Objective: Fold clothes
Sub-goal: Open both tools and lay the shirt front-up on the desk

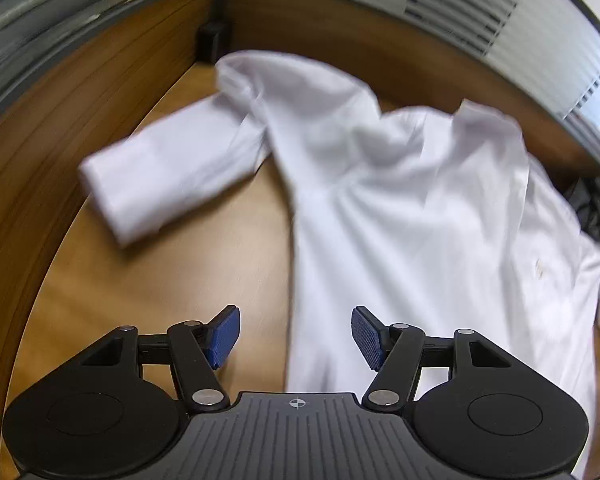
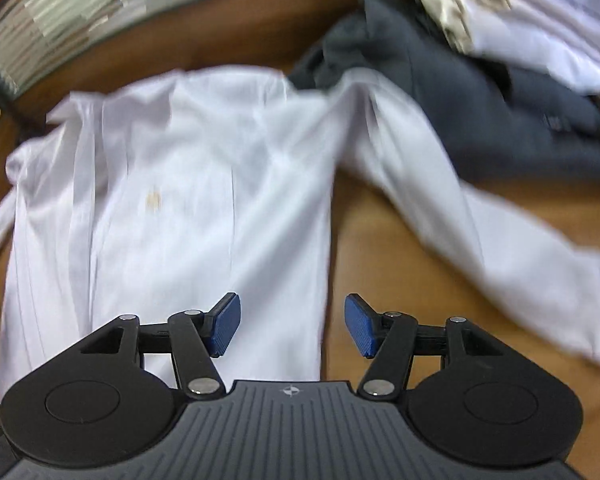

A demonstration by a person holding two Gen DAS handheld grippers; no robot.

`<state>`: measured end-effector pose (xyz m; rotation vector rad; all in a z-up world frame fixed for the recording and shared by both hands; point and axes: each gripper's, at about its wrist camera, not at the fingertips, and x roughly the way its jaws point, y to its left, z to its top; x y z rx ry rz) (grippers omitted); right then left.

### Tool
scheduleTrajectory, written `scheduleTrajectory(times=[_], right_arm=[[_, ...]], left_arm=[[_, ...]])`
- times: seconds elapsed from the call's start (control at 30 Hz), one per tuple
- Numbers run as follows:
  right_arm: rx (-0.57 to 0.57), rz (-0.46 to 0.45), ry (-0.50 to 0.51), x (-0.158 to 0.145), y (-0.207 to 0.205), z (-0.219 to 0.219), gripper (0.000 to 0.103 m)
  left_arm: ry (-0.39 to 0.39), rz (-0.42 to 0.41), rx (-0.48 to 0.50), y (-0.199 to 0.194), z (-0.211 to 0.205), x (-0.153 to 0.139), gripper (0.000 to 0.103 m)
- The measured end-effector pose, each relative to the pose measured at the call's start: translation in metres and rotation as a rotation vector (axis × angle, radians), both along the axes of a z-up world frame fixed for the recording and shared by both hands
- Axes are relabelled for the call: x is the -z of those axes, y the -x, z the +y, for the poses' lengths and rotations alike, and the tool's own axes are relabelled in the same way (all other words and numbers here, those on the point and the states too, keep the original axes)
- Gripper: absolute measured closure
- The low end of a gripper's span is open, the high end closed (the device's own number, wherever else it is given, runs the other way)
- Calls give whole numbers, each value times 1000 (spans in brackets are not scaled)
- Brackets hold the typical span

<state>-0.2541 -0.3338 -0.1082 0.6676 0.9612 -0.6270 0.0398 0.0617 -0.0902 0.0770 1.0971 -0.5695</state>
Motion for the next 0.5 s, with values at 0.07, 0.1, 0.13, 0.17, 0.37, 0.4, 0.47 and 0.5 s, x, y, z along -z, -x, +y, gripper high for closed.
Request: scheduleTrajectory(times=[0.07,0.1,0.13,0.17,0.37,0.4,0.47,0.5], right_arm=[[3,23,-22,10,12,16,43],[4,33,-30,14,17,23,46],[6,42,-38,17,23,31,47],[7,52,-45,21,28,38,47],[42,78,-65,34,45,58,54],[44,79,-67,35,46,58,58],[47,80,-67,37,47,59,59],[48,80,-67,38,47,59,60]], left_arm=[[-16,13,-1,12,12,6,39],[-25,20,-2,18,18,8,40],[-31,24,-1,23,23,10,40],[-36,25,2,27,26,12,40],[-50,61,47,47,32,26,62],[-54,65,58,51,31,28,63],[-70,75,72,59,29,33,63],[-77,80,75,63,29,35,63]])
